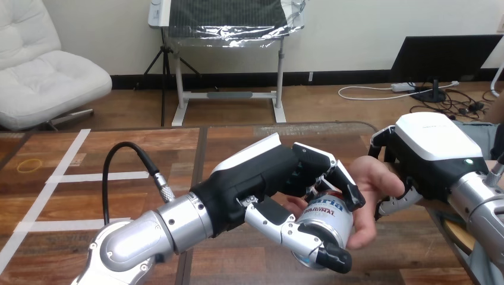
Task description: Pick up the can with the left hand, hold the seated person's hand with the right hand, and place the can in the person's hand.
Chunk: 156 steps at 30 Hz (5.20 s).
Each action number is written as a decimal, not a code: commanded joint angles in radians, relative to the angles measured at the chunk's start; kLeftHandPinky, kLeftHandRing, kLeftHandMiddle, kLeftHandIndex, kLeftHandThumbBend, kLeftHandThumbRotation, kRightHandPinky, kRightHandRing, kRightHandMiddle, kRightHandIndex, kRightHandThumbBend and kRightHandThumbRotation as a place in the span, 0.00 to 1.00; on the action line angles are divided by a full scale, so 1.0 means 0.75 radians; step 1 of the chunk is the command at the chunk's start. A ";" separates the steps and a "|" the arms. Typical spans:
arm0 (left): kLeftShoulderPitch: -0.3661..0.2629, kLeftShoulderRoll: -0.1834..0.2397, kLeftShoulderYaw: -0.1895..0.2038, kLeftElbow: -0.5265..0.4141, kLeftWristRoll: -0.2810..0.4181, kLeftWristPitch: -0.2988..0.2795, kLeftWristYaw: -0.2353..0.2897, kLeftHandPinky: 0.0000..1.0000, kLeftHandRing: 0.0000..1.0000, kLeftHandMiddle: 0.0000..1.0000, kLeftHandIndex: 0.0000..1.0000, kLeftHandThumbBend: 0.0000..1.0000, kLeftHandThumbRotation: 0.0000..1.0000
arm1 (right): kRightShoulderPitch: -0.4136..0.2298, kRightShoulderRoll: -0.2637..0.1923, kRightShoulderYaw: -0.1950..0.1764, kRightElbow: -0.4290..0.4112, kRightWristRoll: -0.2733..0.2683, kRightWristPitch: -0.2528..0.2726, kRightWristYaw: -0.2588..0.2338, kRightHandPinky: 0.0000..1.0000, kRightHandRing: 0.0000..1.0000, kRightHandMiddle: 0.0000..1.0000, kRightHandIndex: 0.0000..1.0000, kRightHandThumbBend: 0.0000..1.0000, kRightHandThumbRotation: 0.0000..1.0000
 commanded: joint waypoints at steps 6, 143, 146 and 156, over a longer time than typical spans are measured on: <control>-0.038 -0.019 0.042 -0.018 0.058 -0.141 0.079 0.34 0.38 0.45 0.51 0.73 0.00 | -0.091 -0.018 -0.061 0.032 -0.008 0.022 -0.019 0.21 0.28 0.38 0.49 0.80 0.00; -0.262 0.149 -0.023 0.433 0.681 -0.556 0.060 0.99 1.00 1.00 1.00 0.98 0.38 | -0.072 -0.051 -0.023 -0.004 -0.222 0.017 0.064 0.75 0.83 0.85 0.82 0.87 0.05; -0.267 0.164 -0.022 0.442 0.683 -0.570 0.048 0.99 1.00 1.00 1.00 0.98 0.38 | -0.070 -0.050 -0.020 -0.012 -0.242 0.027 0.079 0.77 0.86 0.87 0.83 0.88 0.07; -0.260 0.201 -0.002 0.466 0.658 -0.580 0.024 1.00 1.00 1.00 1.00 0.99 0.42 | -0.058 -0.038 -0.019 -0.052 -0.287 0.071 0.141 0.81 0.90 0.90 0.85 0.88 0.11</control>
